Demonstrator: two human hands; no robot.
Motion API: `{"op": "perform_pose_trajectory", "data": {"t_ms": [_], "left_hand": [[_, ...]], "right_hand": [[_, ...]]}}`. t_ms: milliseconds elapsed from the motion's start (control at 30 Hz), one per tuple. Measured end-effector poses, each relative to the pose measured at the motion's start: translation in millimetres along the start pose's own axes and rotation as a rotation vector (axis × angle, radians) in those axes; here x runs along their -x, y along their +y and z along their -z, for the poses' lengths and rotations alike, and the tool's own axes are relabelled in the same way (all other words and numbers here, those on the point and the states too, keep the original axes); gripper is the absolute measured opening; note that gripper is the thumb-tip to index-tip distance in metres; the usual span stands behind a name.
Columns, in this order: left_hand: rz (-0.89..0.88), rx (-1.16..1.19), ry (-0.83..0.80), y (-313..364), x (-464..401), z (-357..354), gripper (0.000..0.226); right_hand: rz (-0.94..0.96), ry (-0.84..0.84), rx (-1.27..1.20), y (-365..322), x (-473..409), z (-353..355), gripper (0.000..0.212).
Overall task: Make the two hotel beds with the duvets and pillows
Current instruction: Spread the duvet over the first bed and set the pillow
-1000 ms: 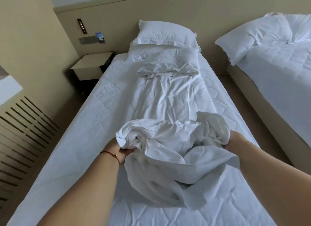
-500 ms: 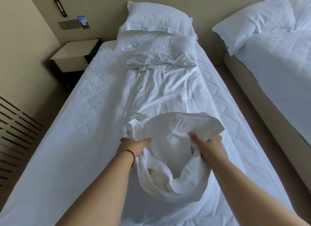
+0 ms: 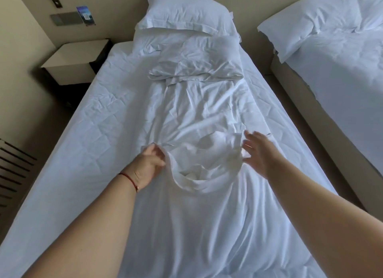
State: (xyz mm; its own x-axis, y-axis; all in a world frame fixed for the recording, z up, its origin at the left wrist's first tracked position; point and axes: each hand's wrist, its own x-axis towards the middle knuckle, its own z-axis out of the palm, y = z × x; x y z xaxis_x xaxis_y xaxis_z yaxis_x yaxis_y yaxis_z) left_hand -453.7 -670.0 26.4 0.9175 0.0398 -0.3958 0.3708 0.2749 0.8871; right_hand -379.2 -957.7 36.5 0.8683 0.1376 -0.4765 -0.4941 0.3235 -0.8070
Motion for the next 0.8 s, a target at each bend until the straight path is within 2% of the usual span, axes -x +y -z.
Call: {"op": "perform_pose_trajectory", "data": {"t_ms": [33,67,133,167,200,367,467,567,600,633,667,700,800], "left_hand": [[0.005,-0.161,-0.142,-10,-3,3,0.079],[0.023,-0.419,-0.245,-19,-6,5,0.104],[0.038,-1.078,-0.294,-32,-16,11,0.139],[0.001,-1.341,-0.272,-35,-21,12,0.146],[-0.027,-1.501,-0.242,-36,-24,11,0.147],[-0.179,-1.868,0.013,-34,-66,-1,0.146],[-0.142,-1.984,-0.031,-47,-93,1,0.138],[0.043,-1.946,-0.127,-60,-105,3,0.126],[0.061,-1.908,-0.145,-62,-106,5,0.109],[0.070,-1.872,-0.162,-63,-106,8,0.084],[0.102,-1.806,-0.169,-61,-106,9,0.060],[0.147,-1.683,-0.179,-56,-106,11,0.049],[0.311,-1.336,-0.318,-33,-106,23,0.045]], "right_hand": [[0.065,-0.141,0.122,10,5,-1,0.078],[0.158,-0.277,0.349,21,10,-1,0.097],[0.347,-0.462,1.011,49,7,7,0.116],[0.421,-0.467,1.276,61,-3,14,0.123],[0.455,-0.450,1.437,65,-15,18,0.128],[0.429,-0.281,1.829,54,-74,10,0.152],[0.293,-0.296,1.963,69,-95,9,0.150],[0.263,-0.303,2.036,87,-106,12,0.111],[0.269,-0.283,2.020,90,-109,15,0.102],[0.265,-0.261,1.985,92,-109,17,0.094],[0.242,-0.242,1.922,92,-109,21,0.083],[0.211,-0.219,1.841,91,-110,24,0.077],[0.169,-0.225,1.682,81,-116,26,0.073]]}}
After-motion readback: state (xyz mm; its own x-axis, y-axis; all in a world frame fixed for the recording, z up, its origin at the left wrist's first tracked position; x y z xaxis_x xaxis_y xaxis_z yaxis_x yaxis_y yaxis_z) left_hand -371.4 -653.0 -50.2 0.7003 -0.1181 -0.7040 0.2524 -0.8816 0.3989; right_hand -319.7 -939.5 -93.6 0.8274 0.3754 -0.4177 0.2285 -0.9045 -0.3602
